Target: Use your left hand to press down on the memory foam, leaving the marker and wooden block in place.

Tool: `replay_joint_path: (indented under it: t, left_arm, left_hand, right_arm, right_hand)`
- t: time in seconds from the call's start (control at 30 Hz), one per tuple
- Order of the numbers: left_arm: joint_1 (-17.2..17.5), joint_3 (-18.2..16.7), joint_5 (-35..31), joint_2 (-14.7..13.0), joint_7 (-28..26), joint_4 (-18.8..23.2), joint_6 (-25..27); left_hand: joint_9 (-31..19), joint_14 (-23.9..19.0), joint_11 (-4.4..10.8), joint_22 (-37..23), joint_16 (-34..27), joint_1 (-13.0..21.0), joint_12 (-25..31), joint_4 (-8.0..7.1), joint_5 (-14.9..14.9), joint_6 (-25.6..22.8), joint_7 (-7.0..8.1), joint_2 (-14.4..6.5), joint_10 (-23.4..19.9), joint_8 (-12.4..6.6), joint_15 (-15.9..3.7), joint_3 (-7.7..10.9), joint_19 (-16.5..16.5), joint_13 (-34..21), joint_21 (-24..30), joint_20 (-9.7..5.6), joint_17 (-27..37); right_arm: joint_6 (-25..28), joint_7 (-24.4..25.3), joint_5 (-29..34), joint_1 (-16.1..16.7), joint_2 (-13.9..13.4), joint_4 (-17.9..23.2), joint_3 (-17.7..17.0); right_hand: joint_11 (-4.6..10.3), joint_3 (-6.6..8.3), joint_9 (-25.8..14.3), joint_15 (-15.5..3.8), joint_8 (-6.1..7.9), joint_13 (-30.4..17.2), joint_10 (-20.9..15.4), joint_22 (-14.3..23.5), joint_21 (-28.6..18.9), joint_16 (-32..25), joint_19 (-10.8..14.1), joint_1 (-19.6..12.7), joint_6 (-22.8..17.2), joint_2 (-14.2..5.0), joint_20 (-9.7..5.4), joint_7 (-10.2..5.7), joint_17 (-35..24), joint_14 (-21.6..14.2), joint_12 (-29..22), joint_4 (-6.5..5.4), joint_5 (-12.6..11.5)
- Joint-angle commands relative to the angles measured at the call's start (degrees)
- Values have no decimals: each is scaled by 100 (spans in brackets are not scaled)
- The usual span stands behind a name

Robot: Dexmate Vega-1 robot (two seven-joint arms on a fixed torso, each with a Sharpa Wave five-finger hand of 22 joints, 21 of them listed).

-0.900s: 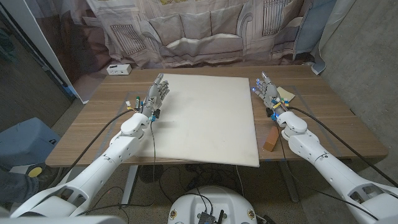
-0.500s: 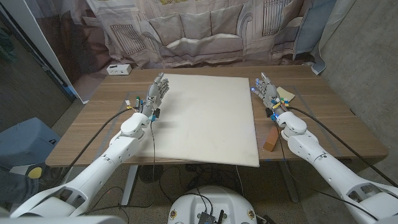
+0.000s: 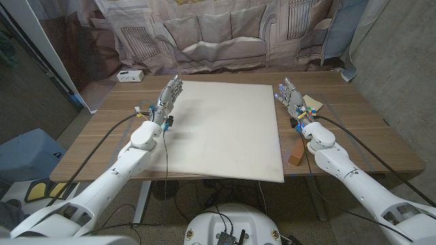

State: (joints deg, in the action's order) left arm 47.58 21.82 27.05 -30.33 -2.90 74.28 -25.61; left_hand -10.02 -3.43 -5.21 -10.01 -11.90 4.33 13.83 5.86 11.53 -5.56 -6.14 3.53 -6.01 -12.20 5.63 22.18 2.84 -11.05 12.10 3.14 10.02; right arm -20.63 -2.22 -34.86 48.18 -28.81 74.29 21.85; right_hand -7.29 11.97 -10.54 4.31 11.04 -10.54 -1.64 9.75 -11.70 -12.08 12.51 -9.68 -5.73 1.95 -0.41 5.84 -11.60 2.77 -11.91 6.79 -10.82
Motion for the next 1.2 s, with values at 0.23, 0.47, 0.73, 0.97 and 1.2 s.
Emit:
replay_joint_path:
  t: [0.23,0.47,0.73,0.97,1.2]
  left_arm:
    - [-169,171,-1086,5,-436,-189,-716]
    - [-205,244,-1527,-103,-624,-107,-638]
    - [-212,296,-2077,-170,-1004,-12,-580]
    - [-116,331,-2918,-395,-1570,417,-125]
    - [-98,437,-3565,-606,-1850,748,428]
  left_hand:
    - [-19,-112,-13,-13,-22,101,56,59,-16,-162,16,-7,-154,-30,15,12,100,-7,36,37,20]
    - [-20,-126,-32,-11,-8,124,42,73,-19,-166,-9,-12,-150,-13,50,15,108,-7,26,7,19]
    - [-23,-237,-29,-10,-13,174,52,100,-20,-284,-46,-30,-239,-21,41,23,183,-8,27,16,19]
    - [-23,-273,-14,-10,-8,191,62,109,-22,-350,-49,-33,-297,-27,26,22,218,-8,27,19,19]
    - [-25,-371,-16,-10,-19,215,72,122,-24,-457,-51,-38,-372,-40,10,22,282,-9,32,22,19]
  right_arm:
    - [-192,1,41,1,26,60,-23]
    - [-225,41,-45,121,45,104,-76]
    - [-219,93,-37,205,24,174,-87]
    - [-227,159,-34,269,20,222,-109]
    - [-213,231,-23,348,15,297,-114]
  right_hand:
    - [-28,23,-11,38,29,-18,-14,9,-4,-37,59,-39,-34,-13,-1,14,-20,-15,-17,9,-28]
    - [-40,20,-10,41,29,-19,-34,9,-4,-39,74,-41,-42,-17,5,13,-20,-32,-18,10,-28]
    - [-52,16,-10,46,30,-20,-62,9,-5,-41,92,-42,-52,-20,9,11,-21,-50,-22,10,-27]
    - [-57,12,-10,49,33,-21,-75,9,-6,-44,109,-40,-66,-24,12,13,-22,-65,-20,9,-27]
    - [-57,10,-10,54,32,-21,-85,10,-2,-42,114,-43,-74,-29,18,8,-23,-73,-17,10,-27]
